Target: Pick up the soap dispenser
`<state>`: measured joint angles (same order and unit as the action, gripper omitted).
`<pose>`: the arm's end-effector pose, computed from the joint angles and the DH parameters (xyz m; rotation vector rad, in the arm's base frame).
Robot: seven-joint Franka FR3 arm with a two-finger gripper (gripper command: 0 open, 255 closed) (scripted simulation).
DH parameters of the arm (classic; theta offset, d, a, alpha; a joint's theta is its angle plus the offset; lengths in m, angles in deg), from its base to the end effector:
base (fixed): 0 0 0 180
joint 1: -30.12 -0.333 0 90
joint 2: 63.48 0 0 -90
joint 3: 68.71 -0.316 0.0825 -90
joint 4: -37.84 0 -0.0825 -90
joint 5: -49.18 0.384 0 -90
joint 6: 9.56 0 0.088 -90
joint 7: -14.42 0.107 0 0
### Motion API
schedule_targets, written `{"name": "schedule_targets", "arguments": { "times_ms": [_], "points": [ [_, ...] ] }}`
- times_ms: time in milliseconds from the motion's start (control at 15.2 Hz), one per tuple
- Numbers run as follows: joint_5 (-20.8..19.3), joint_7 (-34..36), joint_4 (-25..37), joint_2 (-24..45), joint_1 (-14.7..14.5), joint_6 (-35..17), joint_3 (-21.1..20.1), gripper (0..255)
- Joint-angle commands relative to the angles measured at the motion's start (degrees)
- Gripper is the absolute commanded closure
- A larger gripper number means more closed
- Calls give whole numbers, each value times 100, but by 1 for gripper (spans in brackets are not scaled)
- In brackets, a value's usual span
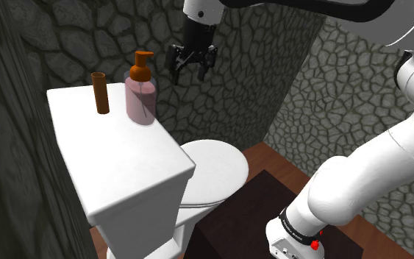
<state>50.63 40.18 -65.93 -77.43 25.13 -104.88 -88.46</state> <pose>0.4355 0.2257 0.6373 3.1213 -0.0393 0.1534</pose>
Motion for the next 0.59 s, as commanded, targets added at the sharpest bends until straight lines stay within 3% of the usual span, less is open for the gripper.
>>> {"name": "schedule_targets", "arguments": {
  "times_ms": [0,396,528],
  "points": [
    [-54,233,385,434,-56,7,-176,0],
    [-431,922,1923,1857,-370,328,-615,0],
    [-441,946,1895,1901,-398,264,-614,0]
  ]
}}
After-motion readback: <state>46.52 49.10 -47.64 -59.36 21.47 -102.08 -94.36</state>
